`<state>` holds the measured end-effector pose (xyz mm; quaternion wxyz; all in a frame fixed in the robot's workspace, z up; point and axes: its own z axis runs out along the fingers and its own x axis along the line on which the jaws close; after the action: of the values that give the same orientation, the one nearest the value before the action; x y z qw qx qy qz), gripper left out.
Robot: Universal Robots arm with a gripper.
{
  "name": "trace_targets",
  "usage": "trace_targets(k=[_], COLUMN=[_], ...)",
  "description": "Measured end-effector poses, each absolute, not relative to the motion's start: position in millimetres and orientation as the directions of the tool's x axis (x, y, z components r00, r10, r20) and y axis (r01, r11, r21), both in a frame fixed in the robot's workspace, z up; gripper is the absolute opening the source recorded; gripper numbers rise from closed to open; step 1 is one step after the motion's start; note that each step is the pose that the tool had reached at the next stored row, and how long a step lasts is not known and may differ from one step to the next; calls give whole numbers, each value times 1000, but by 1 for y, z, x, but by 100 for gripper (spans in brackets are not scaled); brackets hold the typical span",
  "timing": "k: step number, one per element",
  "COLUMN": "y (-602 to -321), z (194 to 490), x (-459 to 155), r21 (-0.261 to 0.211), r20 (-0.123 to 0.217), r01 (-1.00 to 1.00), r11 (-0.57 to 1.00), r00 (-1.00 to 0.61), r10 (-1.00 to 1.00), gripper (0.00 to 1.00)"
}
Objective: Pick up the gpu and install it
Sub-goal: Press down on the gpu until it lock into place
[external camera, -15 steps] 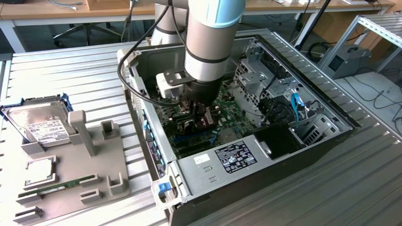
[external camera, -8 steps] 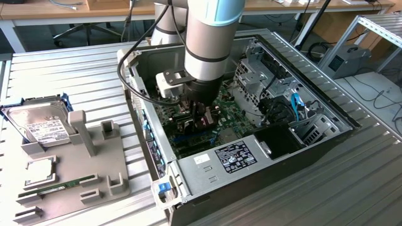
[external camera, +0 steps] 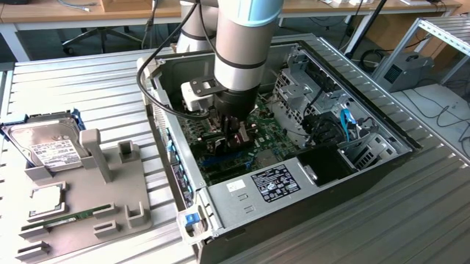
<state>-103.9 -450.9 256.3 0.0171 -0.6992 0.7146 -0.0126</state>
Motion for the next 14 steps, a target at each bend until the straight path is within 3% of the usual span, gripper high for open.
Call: trace_targets(k=[14], y=[-451], z=[248], x=[-104], r21=[-42], r20=[2], r01=[-999], r11=[22], r00=[-22], r10=[-1000], gripper=[26])
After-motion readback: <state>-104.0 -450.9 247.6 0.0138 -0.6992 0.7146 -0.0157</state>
